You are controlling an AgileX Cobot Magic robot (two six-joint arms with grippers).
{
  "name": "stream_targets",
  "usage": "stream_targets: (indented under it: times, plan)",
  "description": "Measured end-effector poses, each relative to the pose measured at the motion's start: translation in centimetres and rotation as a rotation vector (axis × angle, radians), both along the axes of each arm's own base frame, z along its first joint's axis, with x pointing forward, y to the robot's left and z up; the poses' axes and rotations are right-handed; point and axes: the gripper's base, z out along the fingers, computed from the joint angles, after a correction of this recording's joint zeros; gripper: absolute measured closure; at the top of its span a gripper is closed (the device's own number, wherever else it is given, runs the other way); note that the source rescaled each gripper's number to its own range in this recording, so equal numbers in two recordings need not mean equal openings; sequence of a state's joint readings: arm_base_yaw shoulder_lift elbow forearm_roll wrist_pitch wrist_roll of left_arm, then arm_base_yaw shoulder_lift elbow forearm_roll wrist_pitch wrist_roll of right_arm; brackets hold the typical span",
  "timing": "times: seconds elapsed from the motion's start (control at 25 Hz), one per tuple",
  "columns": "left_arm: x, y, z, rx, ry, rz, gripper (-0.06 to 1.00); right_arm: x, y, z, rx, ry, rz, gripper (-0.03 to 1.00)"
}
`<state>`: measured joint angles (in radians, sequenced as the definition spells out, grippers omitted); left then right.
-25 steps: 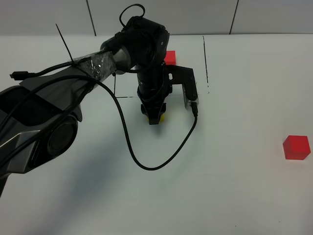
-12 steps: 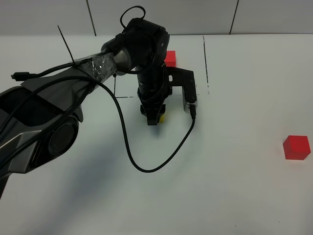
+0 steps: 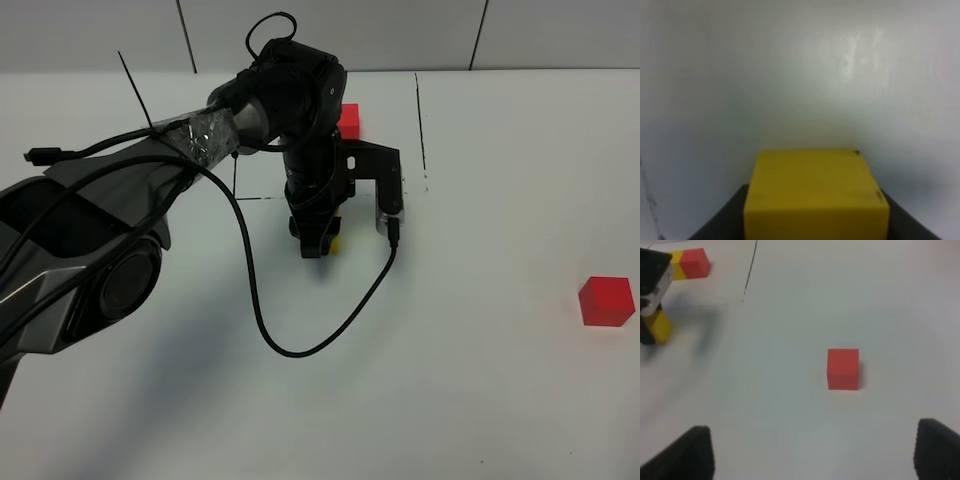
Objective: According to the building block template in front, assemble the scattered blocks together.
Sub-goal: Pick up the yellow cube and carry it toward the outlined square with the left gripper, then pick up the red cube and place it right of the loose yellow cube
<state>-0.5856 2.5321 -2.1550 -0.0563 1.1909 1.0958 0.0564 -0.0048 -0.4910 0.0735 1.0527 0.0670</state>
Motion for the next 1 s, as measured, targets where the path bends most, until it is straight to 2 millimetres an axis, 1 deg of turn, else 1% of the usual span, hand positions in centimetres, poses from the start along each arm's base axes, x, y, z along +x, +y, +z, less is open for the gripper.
stream_targets:
  times: [0.04, 0.08, 0.2, 0.32, 0.4, 0.44, 0.56, 0.68, 0.76, 0.84, 0.96, 1.0]
  plan:
    - [0.0, 0.0, -0.2, 0.001, 0.005, 0.0, 0.8, 0.0, 0.0, 0.0, 0.0, 0.0, 0.0, 0.31]
    - [0.0, 0.0, -0.2, -0.003, 0.007, 0.0, 0.73, 0.0, 0.0, 0.0, 0.0, 0.0, 0.0, 0.31]
    - [-0.1, -0.1, -0.2, -0.007, 0.01, 0.001, 0.48, 0.0, 0.0, 0.0, 0.0, 0.0, 0.0, 0.31]
    - [-0.1, -0.1, 0.0, -0.011, 0.008, 0.002, 0.2, 0.0, 0.0, 0.0, 0.0, 0.0, 0.0, 0.31]
    - [-0.1, -0.1, 0.1, -0.012, 0.005, 0.012, 0.07, 0.0, 0.0, 0.0, 0.0, 0.0, 0.0, 0.31]
    - [-0.1, -0.1, 0.3, -0.014, 0.003, 0.022, 0.03, 0.0, 0.0, 0.0, 0.0, 0.0, 0.0, 0.31]
    - [-0.1, -0.1, 2.1, -0.033, -0.024, 0.065, -0.04, 0.0, 0.0, 0.0, 0.0, 0.0, 0.0, 0.31]
    - [-0.1, 0.0, 4.7, -0.063, -0.062, 0.118, -0.05, 0.0, 0.0, 0.0, 0.0, 0.0, 0.0, 0.31]
    - [0.1, 0.5, 6.2, -0.095, -0.074, 0.165, -0.06, 0.0, 0.0, 0.0, 0.0, 0.0, 0.0, 0.31]
    - [0.5, 1.4, 7.6, -0.131, -0.079, 0.223, -0.06, 0.0, 0.0, 0.0, 0.0, 0.0, 0.0, 0.31]
    - [1.5, 3.3, 8.7, -0.215, -0.04, 0.357, -0.06, 0.0, 0.0, 0.0, 0.0, 0.0, 0.0, 0.31]
    - [2.1, 4.3, 8.9, -0.246, -0.017, 0.421, -0.06, 0.0, 0.0, 0.0, 0.0, 0.0, 0.0, 0.31]
